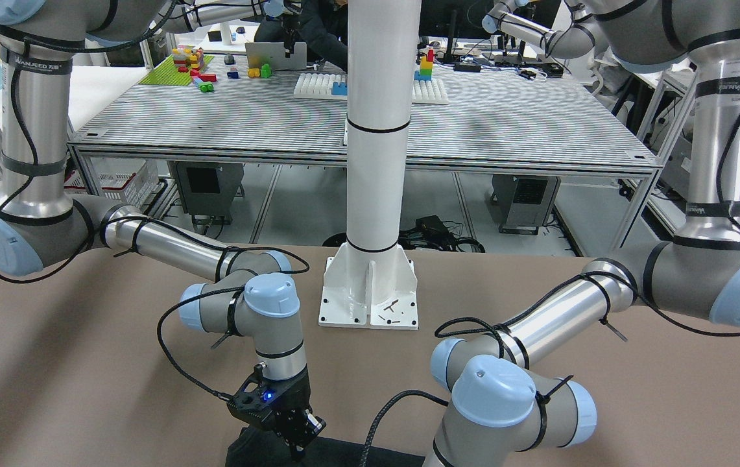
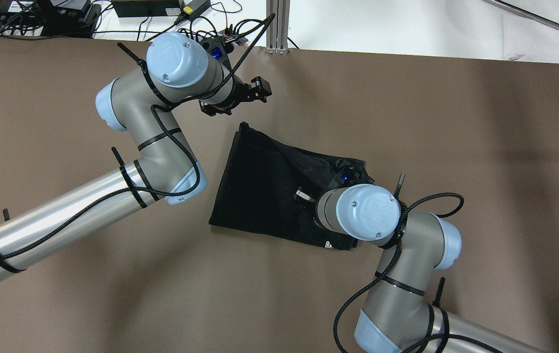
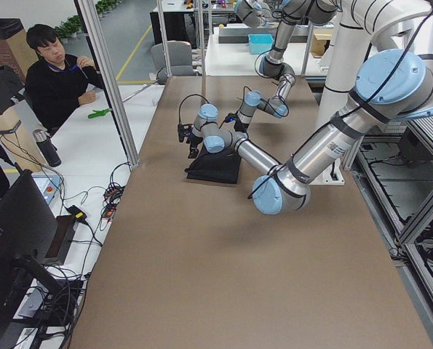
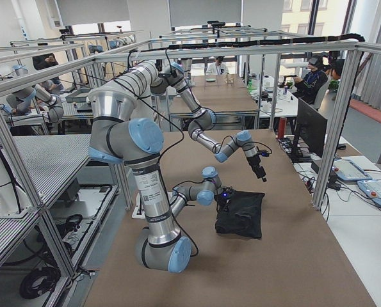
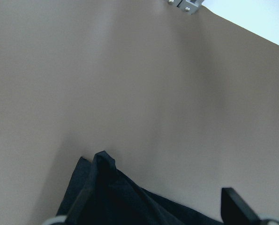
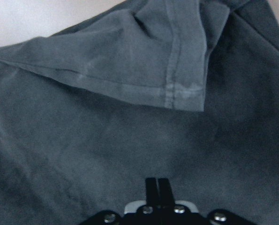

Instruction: Fold clothes

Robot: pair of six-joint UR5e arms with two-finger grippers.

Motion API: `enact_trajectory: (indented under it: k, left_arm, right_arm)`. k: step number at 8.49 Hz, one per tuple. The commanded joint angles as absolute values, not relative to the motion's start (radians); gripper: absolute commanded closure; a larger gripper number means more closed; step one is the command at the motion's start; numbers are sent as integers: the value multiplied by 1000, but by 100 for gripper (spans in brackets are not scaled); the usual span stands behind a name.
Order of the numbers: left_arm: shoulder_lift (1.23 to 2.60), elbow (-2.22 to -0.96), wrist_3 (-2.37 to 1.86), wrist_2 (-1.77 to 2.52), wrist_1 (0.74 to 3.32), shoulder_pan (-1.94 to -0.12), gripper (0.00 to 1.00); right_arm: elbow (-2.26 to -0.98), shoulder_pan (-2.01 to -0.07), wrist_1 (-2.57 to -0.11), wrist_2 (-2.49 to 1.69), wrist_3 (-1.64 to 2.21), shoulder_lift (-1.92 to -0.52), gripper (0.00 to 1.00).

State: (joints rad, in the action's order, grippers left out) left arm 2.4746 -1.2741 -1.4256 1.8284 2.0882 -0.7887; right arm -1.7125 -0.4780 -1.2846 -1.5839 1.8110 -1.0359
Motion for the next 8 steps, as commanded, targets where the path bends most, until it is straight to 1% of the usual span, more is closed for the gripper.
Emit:
enact_trajectory:
  k: [1,3,4,5,6,7,8]
  left_arm:
    - [2465,-1275,-1425,1830,2097,-788,5]
    - [2465,-1275,-1425,1830,2097,-788,5]
    - [2465,-1275,-1425,1830,2097,-788,5]
    - [2467,-1276,-1425,1830,2097,-788,5]
    - [2465,-1275,-1425,1830,2097,-788,5]
    - [2465,-1275,-1425,1830,2097,-788,5]
    - [2465,-1275,-1425,1830,2097,-788,5]
  right_arm:
    - [-1639,-491,-1281,-1519,1798,-1023,100]
    - [-1597,-546,-1279,-1500,1714,-1005,100]
    - [-1506,-589,-1258,-1502,1710,-947,100]
    - [-1373,-636,-1200,-1505,1697,-872,100]
    - [-1268,-690,-1130,-1511,1636,-832,100]
    - [-1211,-750,-1088,-1535,1587,-824,100]
    - [-1201,-809,-1088,-1575,1531,-824,100]
